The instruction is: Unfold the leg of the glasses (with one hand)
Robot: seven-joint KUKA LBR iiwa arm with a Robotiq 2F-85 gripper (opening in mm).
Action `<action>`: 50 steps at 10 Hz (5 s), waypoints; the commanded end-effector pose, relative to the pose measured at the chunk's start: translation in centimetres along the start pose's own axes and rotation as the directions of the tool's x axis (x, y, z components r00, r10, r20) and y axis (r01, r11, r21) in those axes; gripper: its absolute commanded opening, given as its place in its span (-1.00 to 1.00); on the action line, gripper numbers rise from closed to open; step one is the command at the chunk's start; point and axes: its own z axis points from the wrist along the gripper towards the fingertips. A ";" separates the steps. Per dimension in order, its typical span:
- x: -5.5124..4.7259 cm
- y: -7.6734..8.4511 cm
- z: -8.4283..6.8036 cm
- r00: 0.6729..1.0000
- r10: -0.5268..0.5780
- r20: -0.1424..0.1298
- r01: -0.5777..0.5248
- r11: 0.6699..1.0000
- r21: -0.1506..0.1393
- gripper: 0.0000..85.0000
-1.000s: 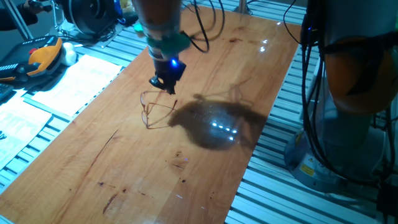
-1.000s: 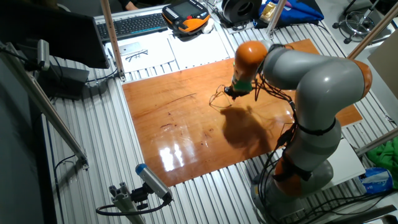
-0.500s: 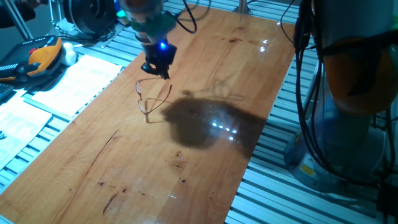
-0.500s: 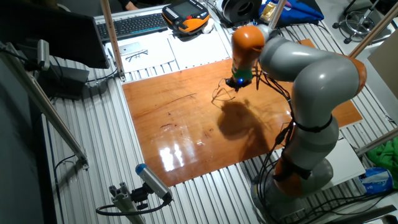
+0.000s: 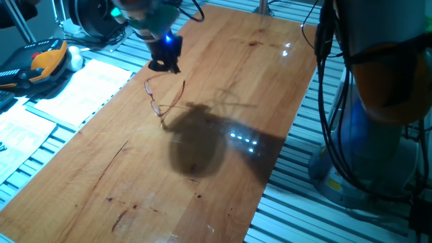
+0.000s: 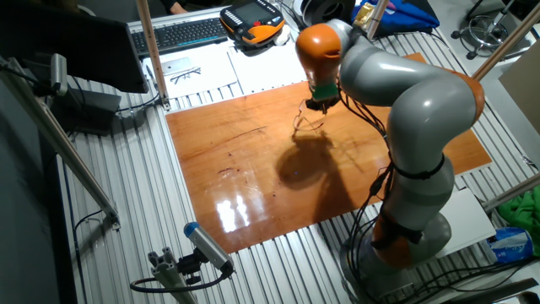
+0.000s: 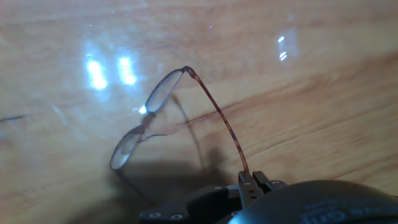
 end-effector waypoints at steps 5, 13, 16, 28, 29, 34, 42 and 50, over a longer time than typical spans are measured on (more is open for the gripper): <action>-0.6 -0.5 -1.1 0.978 -0.206 0.045 0.174 0.910 0.377 -1.00; -0.8 -0.5 -1.2 0.961 -0.274 0.045 0.216 0.840 0.497 -1.00; -0.9 -0.4 -1.2 0.957 -0.286 0.043 0.223 0.825 0.520 -1.00; -2.8 1.3 0.5 0.948 -0.318 0.028 0.238 0.762 0.602 -1.00; -3.1 1.6 0.9 0.949 -0.313 0.027 0.235 0.766 0.599 -1.00; -3.5 3.6 1.1 0.961 -0.275 0.010 0.216 0.778 0.590 -1.00; -3.1 3.8 0.7 0.985 -0.172 -0.020 0.164 0.895 0.415 -1.00; -2.5 -0.5 1.1 0.966 -0.260 -0.011 0.211 0.758 0.618 -1.00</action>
